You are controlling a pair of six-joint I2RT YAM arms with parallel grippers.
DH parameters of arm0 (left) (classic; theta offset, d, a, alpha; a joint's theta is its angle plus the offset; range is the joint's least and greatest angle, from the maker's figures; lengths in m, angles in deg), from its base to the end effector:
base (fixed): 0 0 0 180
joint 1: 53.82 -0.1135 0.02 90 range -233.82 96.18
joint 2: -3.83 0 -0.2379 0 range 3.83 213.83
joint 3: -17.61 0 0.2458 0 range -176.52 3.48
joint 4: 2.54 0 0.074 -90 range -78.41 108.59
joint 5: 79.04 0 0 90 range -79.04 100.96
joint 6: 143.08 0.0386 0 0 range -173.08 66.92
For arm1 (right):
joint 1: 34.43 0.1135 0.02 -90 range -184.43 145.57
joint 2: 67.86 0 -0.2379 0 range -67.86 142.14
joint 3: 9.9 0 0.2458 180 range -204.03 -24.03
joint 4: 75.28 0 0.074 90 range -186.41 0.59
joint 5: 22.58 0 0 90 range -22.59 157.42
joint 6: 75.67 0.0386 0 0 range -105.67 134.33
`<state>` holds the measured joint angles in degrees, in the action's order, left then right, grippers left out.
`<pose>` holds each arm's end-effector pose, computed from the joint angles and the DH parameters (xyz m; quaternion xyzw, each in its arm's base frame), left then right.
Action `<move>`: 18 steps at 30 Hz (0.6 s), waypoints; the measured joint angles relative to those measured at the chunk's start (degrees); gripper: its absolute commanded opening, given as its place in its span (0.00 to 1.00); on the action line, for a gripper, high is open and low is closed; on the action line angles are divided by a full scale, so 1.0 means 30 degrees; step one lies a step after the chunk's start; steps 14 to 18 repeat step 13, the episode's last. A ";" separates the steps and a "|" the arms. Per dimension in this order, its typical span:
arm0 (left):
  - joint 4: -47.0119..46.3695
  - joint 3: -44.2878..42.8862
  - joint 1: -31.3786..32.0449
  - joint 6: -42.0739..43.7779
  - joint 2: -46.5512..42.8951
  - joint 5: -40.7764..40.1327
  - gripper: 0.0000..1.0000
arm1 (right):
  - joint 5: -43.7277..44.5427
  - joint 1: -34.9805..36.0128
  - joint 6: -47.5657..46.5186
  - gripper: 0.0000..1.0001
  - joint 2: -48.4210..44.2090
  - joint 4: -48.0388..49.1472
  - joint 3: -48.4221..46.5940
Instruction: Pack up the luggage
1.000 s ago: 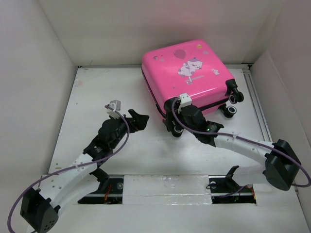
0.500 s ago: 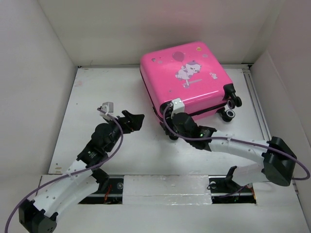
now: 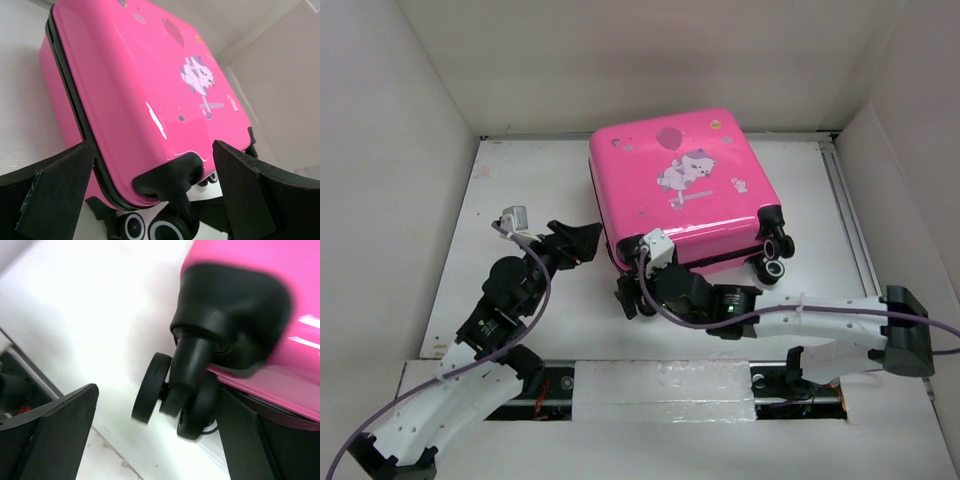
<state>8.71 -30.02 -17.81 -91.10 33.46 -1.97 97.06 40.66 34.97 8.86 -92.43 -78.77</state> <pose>0.1327 -0.0858 0.3202 -0.0957 0.6585 -0.3874 0.6381 0.0973 0.2911 0.2660 -0.2508 0.7879 0.2405 0.5084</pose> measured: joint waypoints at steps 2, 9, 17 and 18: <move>0.0248 -0.0226 0.0000 0.0007 -0.0561 0.0015 1.00 | 0.0007 0.0007 -0.0131 1.00 -0.1239 -0.0335 -0.0029; 0.1042 -0.1231 0.0000 0.0000 -0.2200 0.0240 1.00 | 0.0000 0.0408 -0.0393 1.00 -0.8510 -0.1355 -0.0168; 0.1086 -0.1253 0.0000 0.0007 -0.3016 0.0882 1.00 | 0.0357 0.0408 -0.0372 1.00 -1.1650 -0.1931 0.0182; 0.1086 -0.1253 0.0000 0.0007 -0.3016 0.0882 1.00 | 0.0357 0.0408 -0.0372 1.00 -1.1650 -0.1931 0.0182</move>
